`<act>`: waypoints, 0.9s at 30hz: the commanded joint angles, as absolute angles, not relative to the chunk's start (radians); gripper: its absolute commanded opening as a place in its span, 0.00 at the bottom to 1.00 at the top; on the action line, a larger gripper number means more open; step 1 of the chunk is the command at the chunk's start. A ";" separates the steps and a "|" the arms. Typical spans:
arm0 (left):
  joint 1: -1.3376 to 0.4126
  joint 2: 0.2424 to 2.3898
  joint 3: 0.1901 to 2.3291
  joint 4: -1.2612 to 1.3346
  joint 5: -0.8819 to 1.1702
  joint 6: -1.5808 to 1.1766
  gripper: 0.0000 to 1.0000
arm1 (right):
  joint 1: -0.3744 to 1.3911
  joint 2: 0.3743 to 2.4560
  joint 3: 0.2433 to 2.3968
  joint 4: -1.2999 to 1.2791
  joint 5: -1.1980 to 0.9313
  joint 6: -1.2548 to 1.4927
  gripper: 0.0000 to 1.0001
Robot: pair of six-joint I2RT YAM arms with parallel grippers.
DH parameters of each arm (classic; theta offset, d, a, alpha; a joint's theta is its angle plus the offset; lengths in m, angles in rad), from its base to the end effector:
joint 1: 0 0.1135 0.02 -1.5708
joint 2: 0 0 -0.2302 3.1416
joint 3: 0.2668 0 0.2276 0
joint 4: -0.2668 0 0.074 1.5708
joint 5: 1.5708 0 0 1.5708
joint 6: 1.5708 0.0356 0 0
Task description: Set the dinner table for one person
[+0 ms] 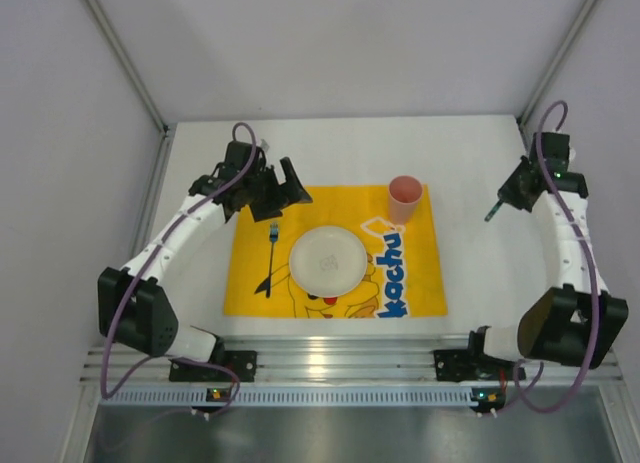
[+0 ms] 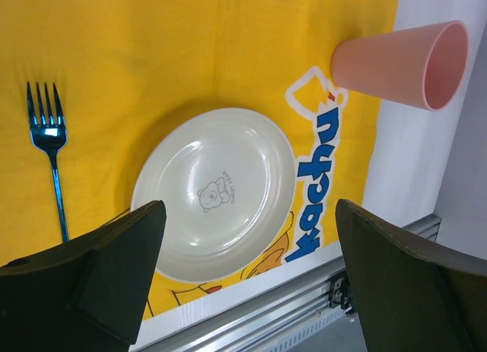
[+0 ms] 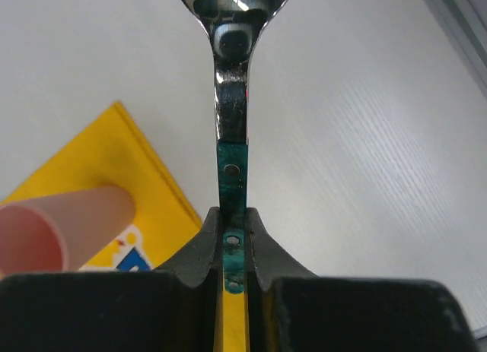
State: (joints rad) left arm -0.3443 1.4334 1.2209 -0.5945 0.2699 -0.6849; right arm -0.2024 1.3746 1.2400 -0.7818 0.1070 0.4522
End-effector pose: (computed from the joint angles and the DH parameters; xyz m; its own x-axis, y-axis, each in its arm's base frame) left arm 0.2704 -0.1070 0.2757 -0.8421 -0.3457 -0.4139 -0.0436 0.8086 -0.5867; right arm 0.2611 -0.0575 0.2825 -0.5839 0.5633 -0.5845 0.5767 0.7946 0.1897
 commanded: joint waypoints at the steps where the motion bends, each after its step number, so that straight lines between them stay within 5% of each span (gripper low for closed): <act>1: -0.400 1.395 1.289 -0.529 0.215 -0.680 0.98 | -0.100 1.214 1.290 -0.807 0.005 0.401 0.00; 9: -0.411 1.226 1.230 -0.503 0.033 -0.699 0.99 | 0.210 1.071 1.370 -0.718 -0.293 0.304 0.00; 16: -0.411 1.186 1.221 -0.508 0.009 -0.727 0.98 | 0.598 1.210 1.264 -0.792 -0.106 0.322 0.00; 27: -0.413 1.121 1.163 -0.522 0.009 -0.747 0.98 | 0.626 1.377 1.077 -0.782 0.038 0.598 0.00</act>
